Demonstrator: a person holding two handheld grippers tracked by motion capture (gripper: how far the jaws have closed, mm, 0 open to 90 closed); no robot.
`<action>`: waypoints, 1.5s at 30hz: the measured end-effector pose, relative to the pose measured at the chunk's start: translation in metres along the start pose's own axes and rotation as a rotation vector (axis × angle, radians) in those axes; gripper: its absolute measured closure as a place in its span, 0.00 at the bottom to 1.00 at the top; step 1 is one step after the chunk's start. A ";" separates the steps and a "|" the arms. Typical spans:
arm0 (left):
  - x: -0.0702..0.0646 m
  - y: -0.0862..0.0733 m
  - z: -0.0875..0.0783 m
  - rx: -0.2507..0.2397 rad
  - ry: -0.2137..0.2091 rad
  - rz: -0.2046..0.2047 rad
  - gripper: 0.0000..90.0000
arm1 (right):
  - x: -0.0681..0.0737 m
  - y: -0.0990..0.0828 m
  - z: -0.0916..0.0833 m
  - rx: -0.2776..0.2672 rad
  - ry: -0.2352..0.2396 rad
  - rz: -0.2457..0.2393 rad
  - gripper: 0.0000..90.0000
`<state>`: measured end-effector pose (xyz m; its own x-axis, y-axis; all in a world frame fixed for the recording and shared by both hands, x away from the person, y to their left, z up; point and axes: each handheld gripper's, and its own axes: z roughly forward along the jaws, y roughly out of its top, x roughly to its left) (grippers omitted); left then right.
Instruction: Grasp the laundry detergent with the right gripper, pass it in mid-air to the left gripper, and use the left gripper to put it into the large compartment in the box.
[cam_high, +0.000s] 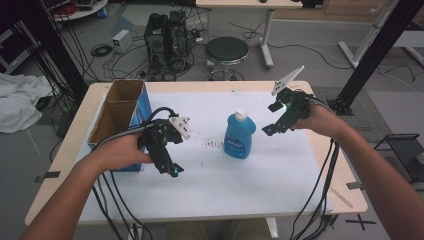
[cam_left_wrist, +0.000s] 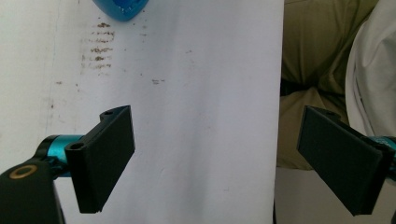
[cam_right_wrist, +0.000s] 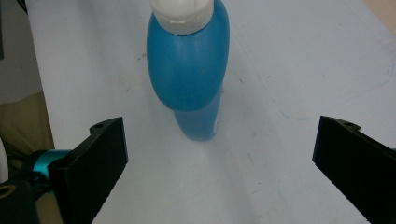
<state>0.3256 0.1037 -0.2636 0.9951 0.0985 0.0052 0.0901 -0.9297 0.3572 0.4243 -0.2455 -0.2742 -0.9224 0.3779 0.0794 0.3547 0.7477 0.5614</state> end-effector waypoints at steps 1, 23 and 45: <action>0.000 0.000 0.000 -0.001 0.001 0.001 0.13 | 0.001 -0.003 0.002 -0.017 0.002 -0.001 0.02; -0.002 -0.004 0.003 -0.018 0.001 -0.024 0.13 | 0.015 -0.035 0.036 -0.210 -0.009 0.013 0.02; 0.000 -0.006 0.006 -0.014 -0.009 -0.025 0.13 | 0.014 -0.055 0.067 -0.317 -0.024 0.053 0.02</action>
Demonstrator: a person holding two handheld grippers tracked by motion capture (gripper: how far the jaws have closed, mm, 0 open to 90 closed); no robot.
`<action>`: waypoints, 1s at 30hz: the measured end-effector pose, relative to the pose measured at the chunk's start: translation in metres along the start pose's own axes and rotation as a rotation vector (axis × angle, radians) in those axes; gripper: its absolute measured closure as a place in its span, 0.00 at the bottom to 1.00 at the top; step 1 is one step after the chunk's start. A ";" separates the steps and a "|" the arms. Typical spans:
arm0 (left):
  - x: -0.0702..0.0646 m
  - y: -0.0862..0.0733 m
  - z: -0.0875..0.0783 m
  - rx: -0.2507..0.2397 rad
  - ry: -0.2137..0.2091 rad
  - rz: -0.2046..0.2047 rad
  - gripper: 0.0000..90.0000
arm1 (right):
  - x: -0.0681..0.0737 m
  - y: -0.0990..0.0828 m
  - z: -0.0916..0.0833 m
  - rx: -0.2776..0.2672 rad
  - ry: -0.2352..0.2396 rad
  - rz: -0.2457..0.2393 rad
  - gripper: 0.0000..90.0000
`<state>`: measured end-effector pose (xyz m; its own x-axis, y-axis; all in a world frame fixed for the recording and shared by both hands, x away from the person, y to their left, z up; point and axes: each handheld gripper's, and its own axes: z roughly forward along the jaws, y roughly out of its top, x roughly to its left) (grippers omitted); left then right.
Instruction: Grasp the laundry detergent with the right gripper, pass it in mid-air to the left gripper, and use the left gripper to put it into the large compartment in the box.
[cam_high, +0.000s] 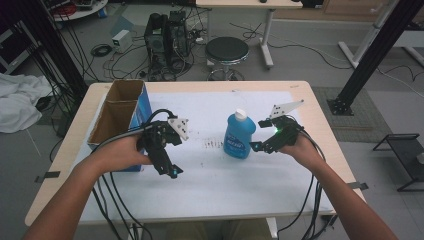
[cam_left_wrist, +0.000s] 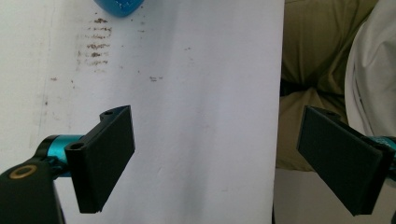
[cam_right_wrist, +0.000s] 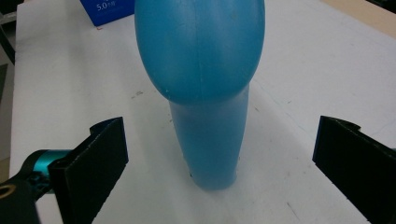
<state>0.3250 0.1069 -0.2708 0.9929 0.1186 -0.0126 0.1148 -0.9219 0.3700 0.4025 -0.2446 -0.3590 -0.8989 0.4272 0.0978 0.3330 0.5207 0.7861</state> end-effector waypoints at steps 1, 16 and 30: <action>0.001 0.000 -0.001 0.013 0.003 0.014 0.13 | 0.000 -0.001 0.001 -0.006 0.002 0.000 0.02; 0.000 -0.001 -0.001 0.003 0.005 0.008 0.13 | 0.004 -0.005 0.020 -0.062 0.011 0.006 0.02; 0.001 -0.003 -0.002 0.012 0.001 0.013 0.13 | 0.007 -0.006 0.040 -0.120 0.007 0.008 0.02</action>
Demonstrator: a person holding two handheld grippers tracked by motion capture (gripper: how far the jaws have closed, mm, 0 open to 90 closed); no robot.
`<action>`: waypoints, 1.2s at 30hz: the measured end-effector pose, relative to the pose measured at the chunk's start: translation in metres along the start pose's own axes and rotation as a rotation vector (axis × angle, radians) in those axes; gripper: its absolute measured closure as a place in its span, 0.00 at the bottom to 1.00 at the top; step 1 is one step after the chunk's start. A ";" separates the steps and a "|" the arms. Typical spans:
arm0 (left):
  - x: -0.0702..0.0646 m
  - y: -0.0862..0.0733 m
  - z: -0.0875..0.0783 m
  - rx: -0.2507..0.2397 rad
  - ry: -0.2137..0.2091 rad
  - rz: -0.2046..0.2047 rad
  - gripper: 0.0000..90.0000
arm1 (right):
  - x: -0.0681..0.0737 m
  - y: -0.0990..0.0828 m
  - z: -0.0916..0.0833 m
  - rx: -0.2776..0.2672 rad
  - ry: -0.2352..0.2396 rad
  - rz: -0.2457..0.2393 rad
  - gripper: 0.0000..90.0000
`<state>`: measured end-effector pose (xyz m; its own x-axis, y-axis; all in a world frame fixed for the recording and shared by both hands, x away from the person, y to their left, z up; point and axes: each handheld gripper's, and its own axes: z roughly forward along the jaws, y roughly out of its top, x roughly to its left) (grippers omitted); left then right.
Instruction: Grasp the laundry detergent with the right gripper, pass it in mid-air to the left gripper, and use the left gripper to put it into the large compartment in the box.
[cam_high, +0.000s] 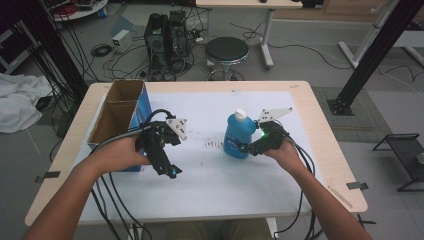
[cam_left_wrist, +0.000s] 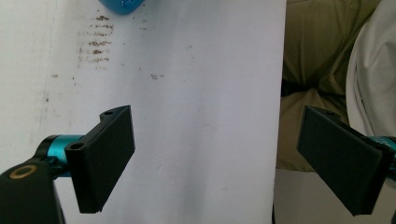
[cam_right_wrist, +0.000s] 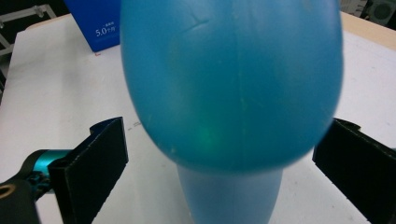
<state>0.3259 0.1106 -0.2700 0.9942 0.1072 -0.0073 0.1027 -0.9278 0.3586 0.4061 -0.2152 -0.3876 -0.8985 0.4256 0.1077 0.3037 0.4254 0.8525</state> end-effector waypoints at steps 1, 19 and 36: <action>-0.001 0.000 0.001 -0.011 0.006 -0.013 0.13 | 0.000 0.000 0.000 0.000 0.000 0.000 0.02; 0.000 -0.004 0.001 -0.008 0.005 -0.017 0.13 | 0.003 -0.005 0.014 -0.063 -0.021 0.005 0.05; 0.001 -0.004 0.002 -0.007 0.003 -0.022 0.13 | 0.003 -0.007 0.015 -0.099 -0.027 -0.012 0.18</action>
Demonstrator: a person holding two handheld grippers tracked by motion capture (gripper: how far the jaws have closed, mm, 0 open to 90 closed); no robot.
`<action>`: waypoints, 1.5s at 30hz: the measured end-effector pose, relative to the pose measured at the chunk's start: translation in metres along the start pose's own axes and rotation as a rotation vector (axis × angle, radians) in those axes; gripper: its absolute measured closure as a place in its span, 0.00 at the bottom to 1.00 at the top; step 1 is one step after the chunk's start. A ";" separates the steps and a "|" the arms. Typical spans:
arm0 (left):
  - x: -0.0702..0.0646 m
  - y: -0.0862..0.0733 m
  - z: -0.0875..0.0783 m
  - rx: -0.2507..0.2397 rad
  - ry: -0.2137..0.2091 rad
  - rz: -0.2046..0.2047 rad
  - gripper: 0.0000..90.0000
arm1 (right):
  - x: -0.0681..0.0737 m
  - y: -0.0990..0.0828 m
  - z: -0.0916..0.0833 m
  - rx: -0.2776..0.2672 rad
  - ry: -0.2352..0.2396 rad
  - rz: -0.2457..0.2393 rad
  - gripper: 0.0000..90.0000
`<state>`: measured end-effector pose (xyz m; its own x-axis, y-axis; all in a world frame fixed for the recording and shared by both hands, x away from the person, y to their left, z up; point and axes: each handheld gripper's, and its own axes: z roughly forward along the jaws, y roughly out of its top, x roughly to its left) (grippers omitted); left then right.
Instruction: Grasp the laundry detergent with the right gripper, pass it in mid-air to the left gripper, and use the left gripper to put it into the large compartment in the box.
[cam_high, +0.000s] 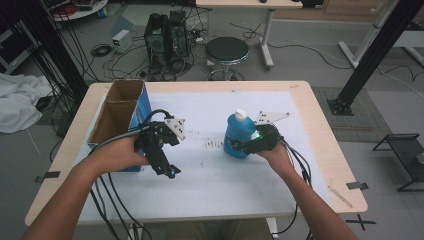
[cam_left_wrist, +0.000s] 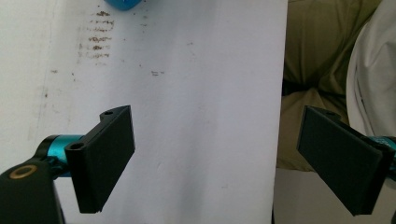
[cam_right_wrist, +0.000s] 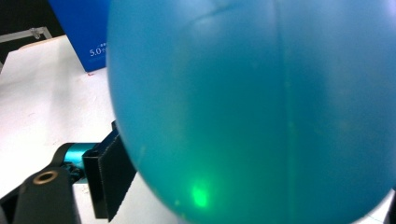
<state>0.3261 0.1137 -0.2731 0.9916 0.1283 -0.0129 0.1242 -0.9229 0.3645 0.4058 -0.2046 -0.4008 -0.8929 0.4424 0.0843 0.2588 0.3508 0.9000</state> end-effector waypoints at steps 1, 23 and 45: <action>0.000 0.000 0.000 0.000 -0.004 0.000 0.13 | 0.000 0.000 0.000 0.000 0.000 -0.002 0.19; 0.000 -0.001 0.000 -0.001 0.001 -0.003 0.13 | 0.001 -0.004 0.002 -0.020 -0.031 -0.031 0.34; 0.000 -0.003 0.000 -0.002 0.002 -0.010 0.13 | 0.003 -0.004 0.003 -0.034 -0.052 -0.060 0.45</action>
<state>0.3258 0.1168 -0.2744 0.9902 0.1387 -0.0147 0.1344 -0.9207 0.3663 0.4031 -0.2023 -0.4057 -0.8857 0.4641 0.0086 0.1924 0.3501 0.9168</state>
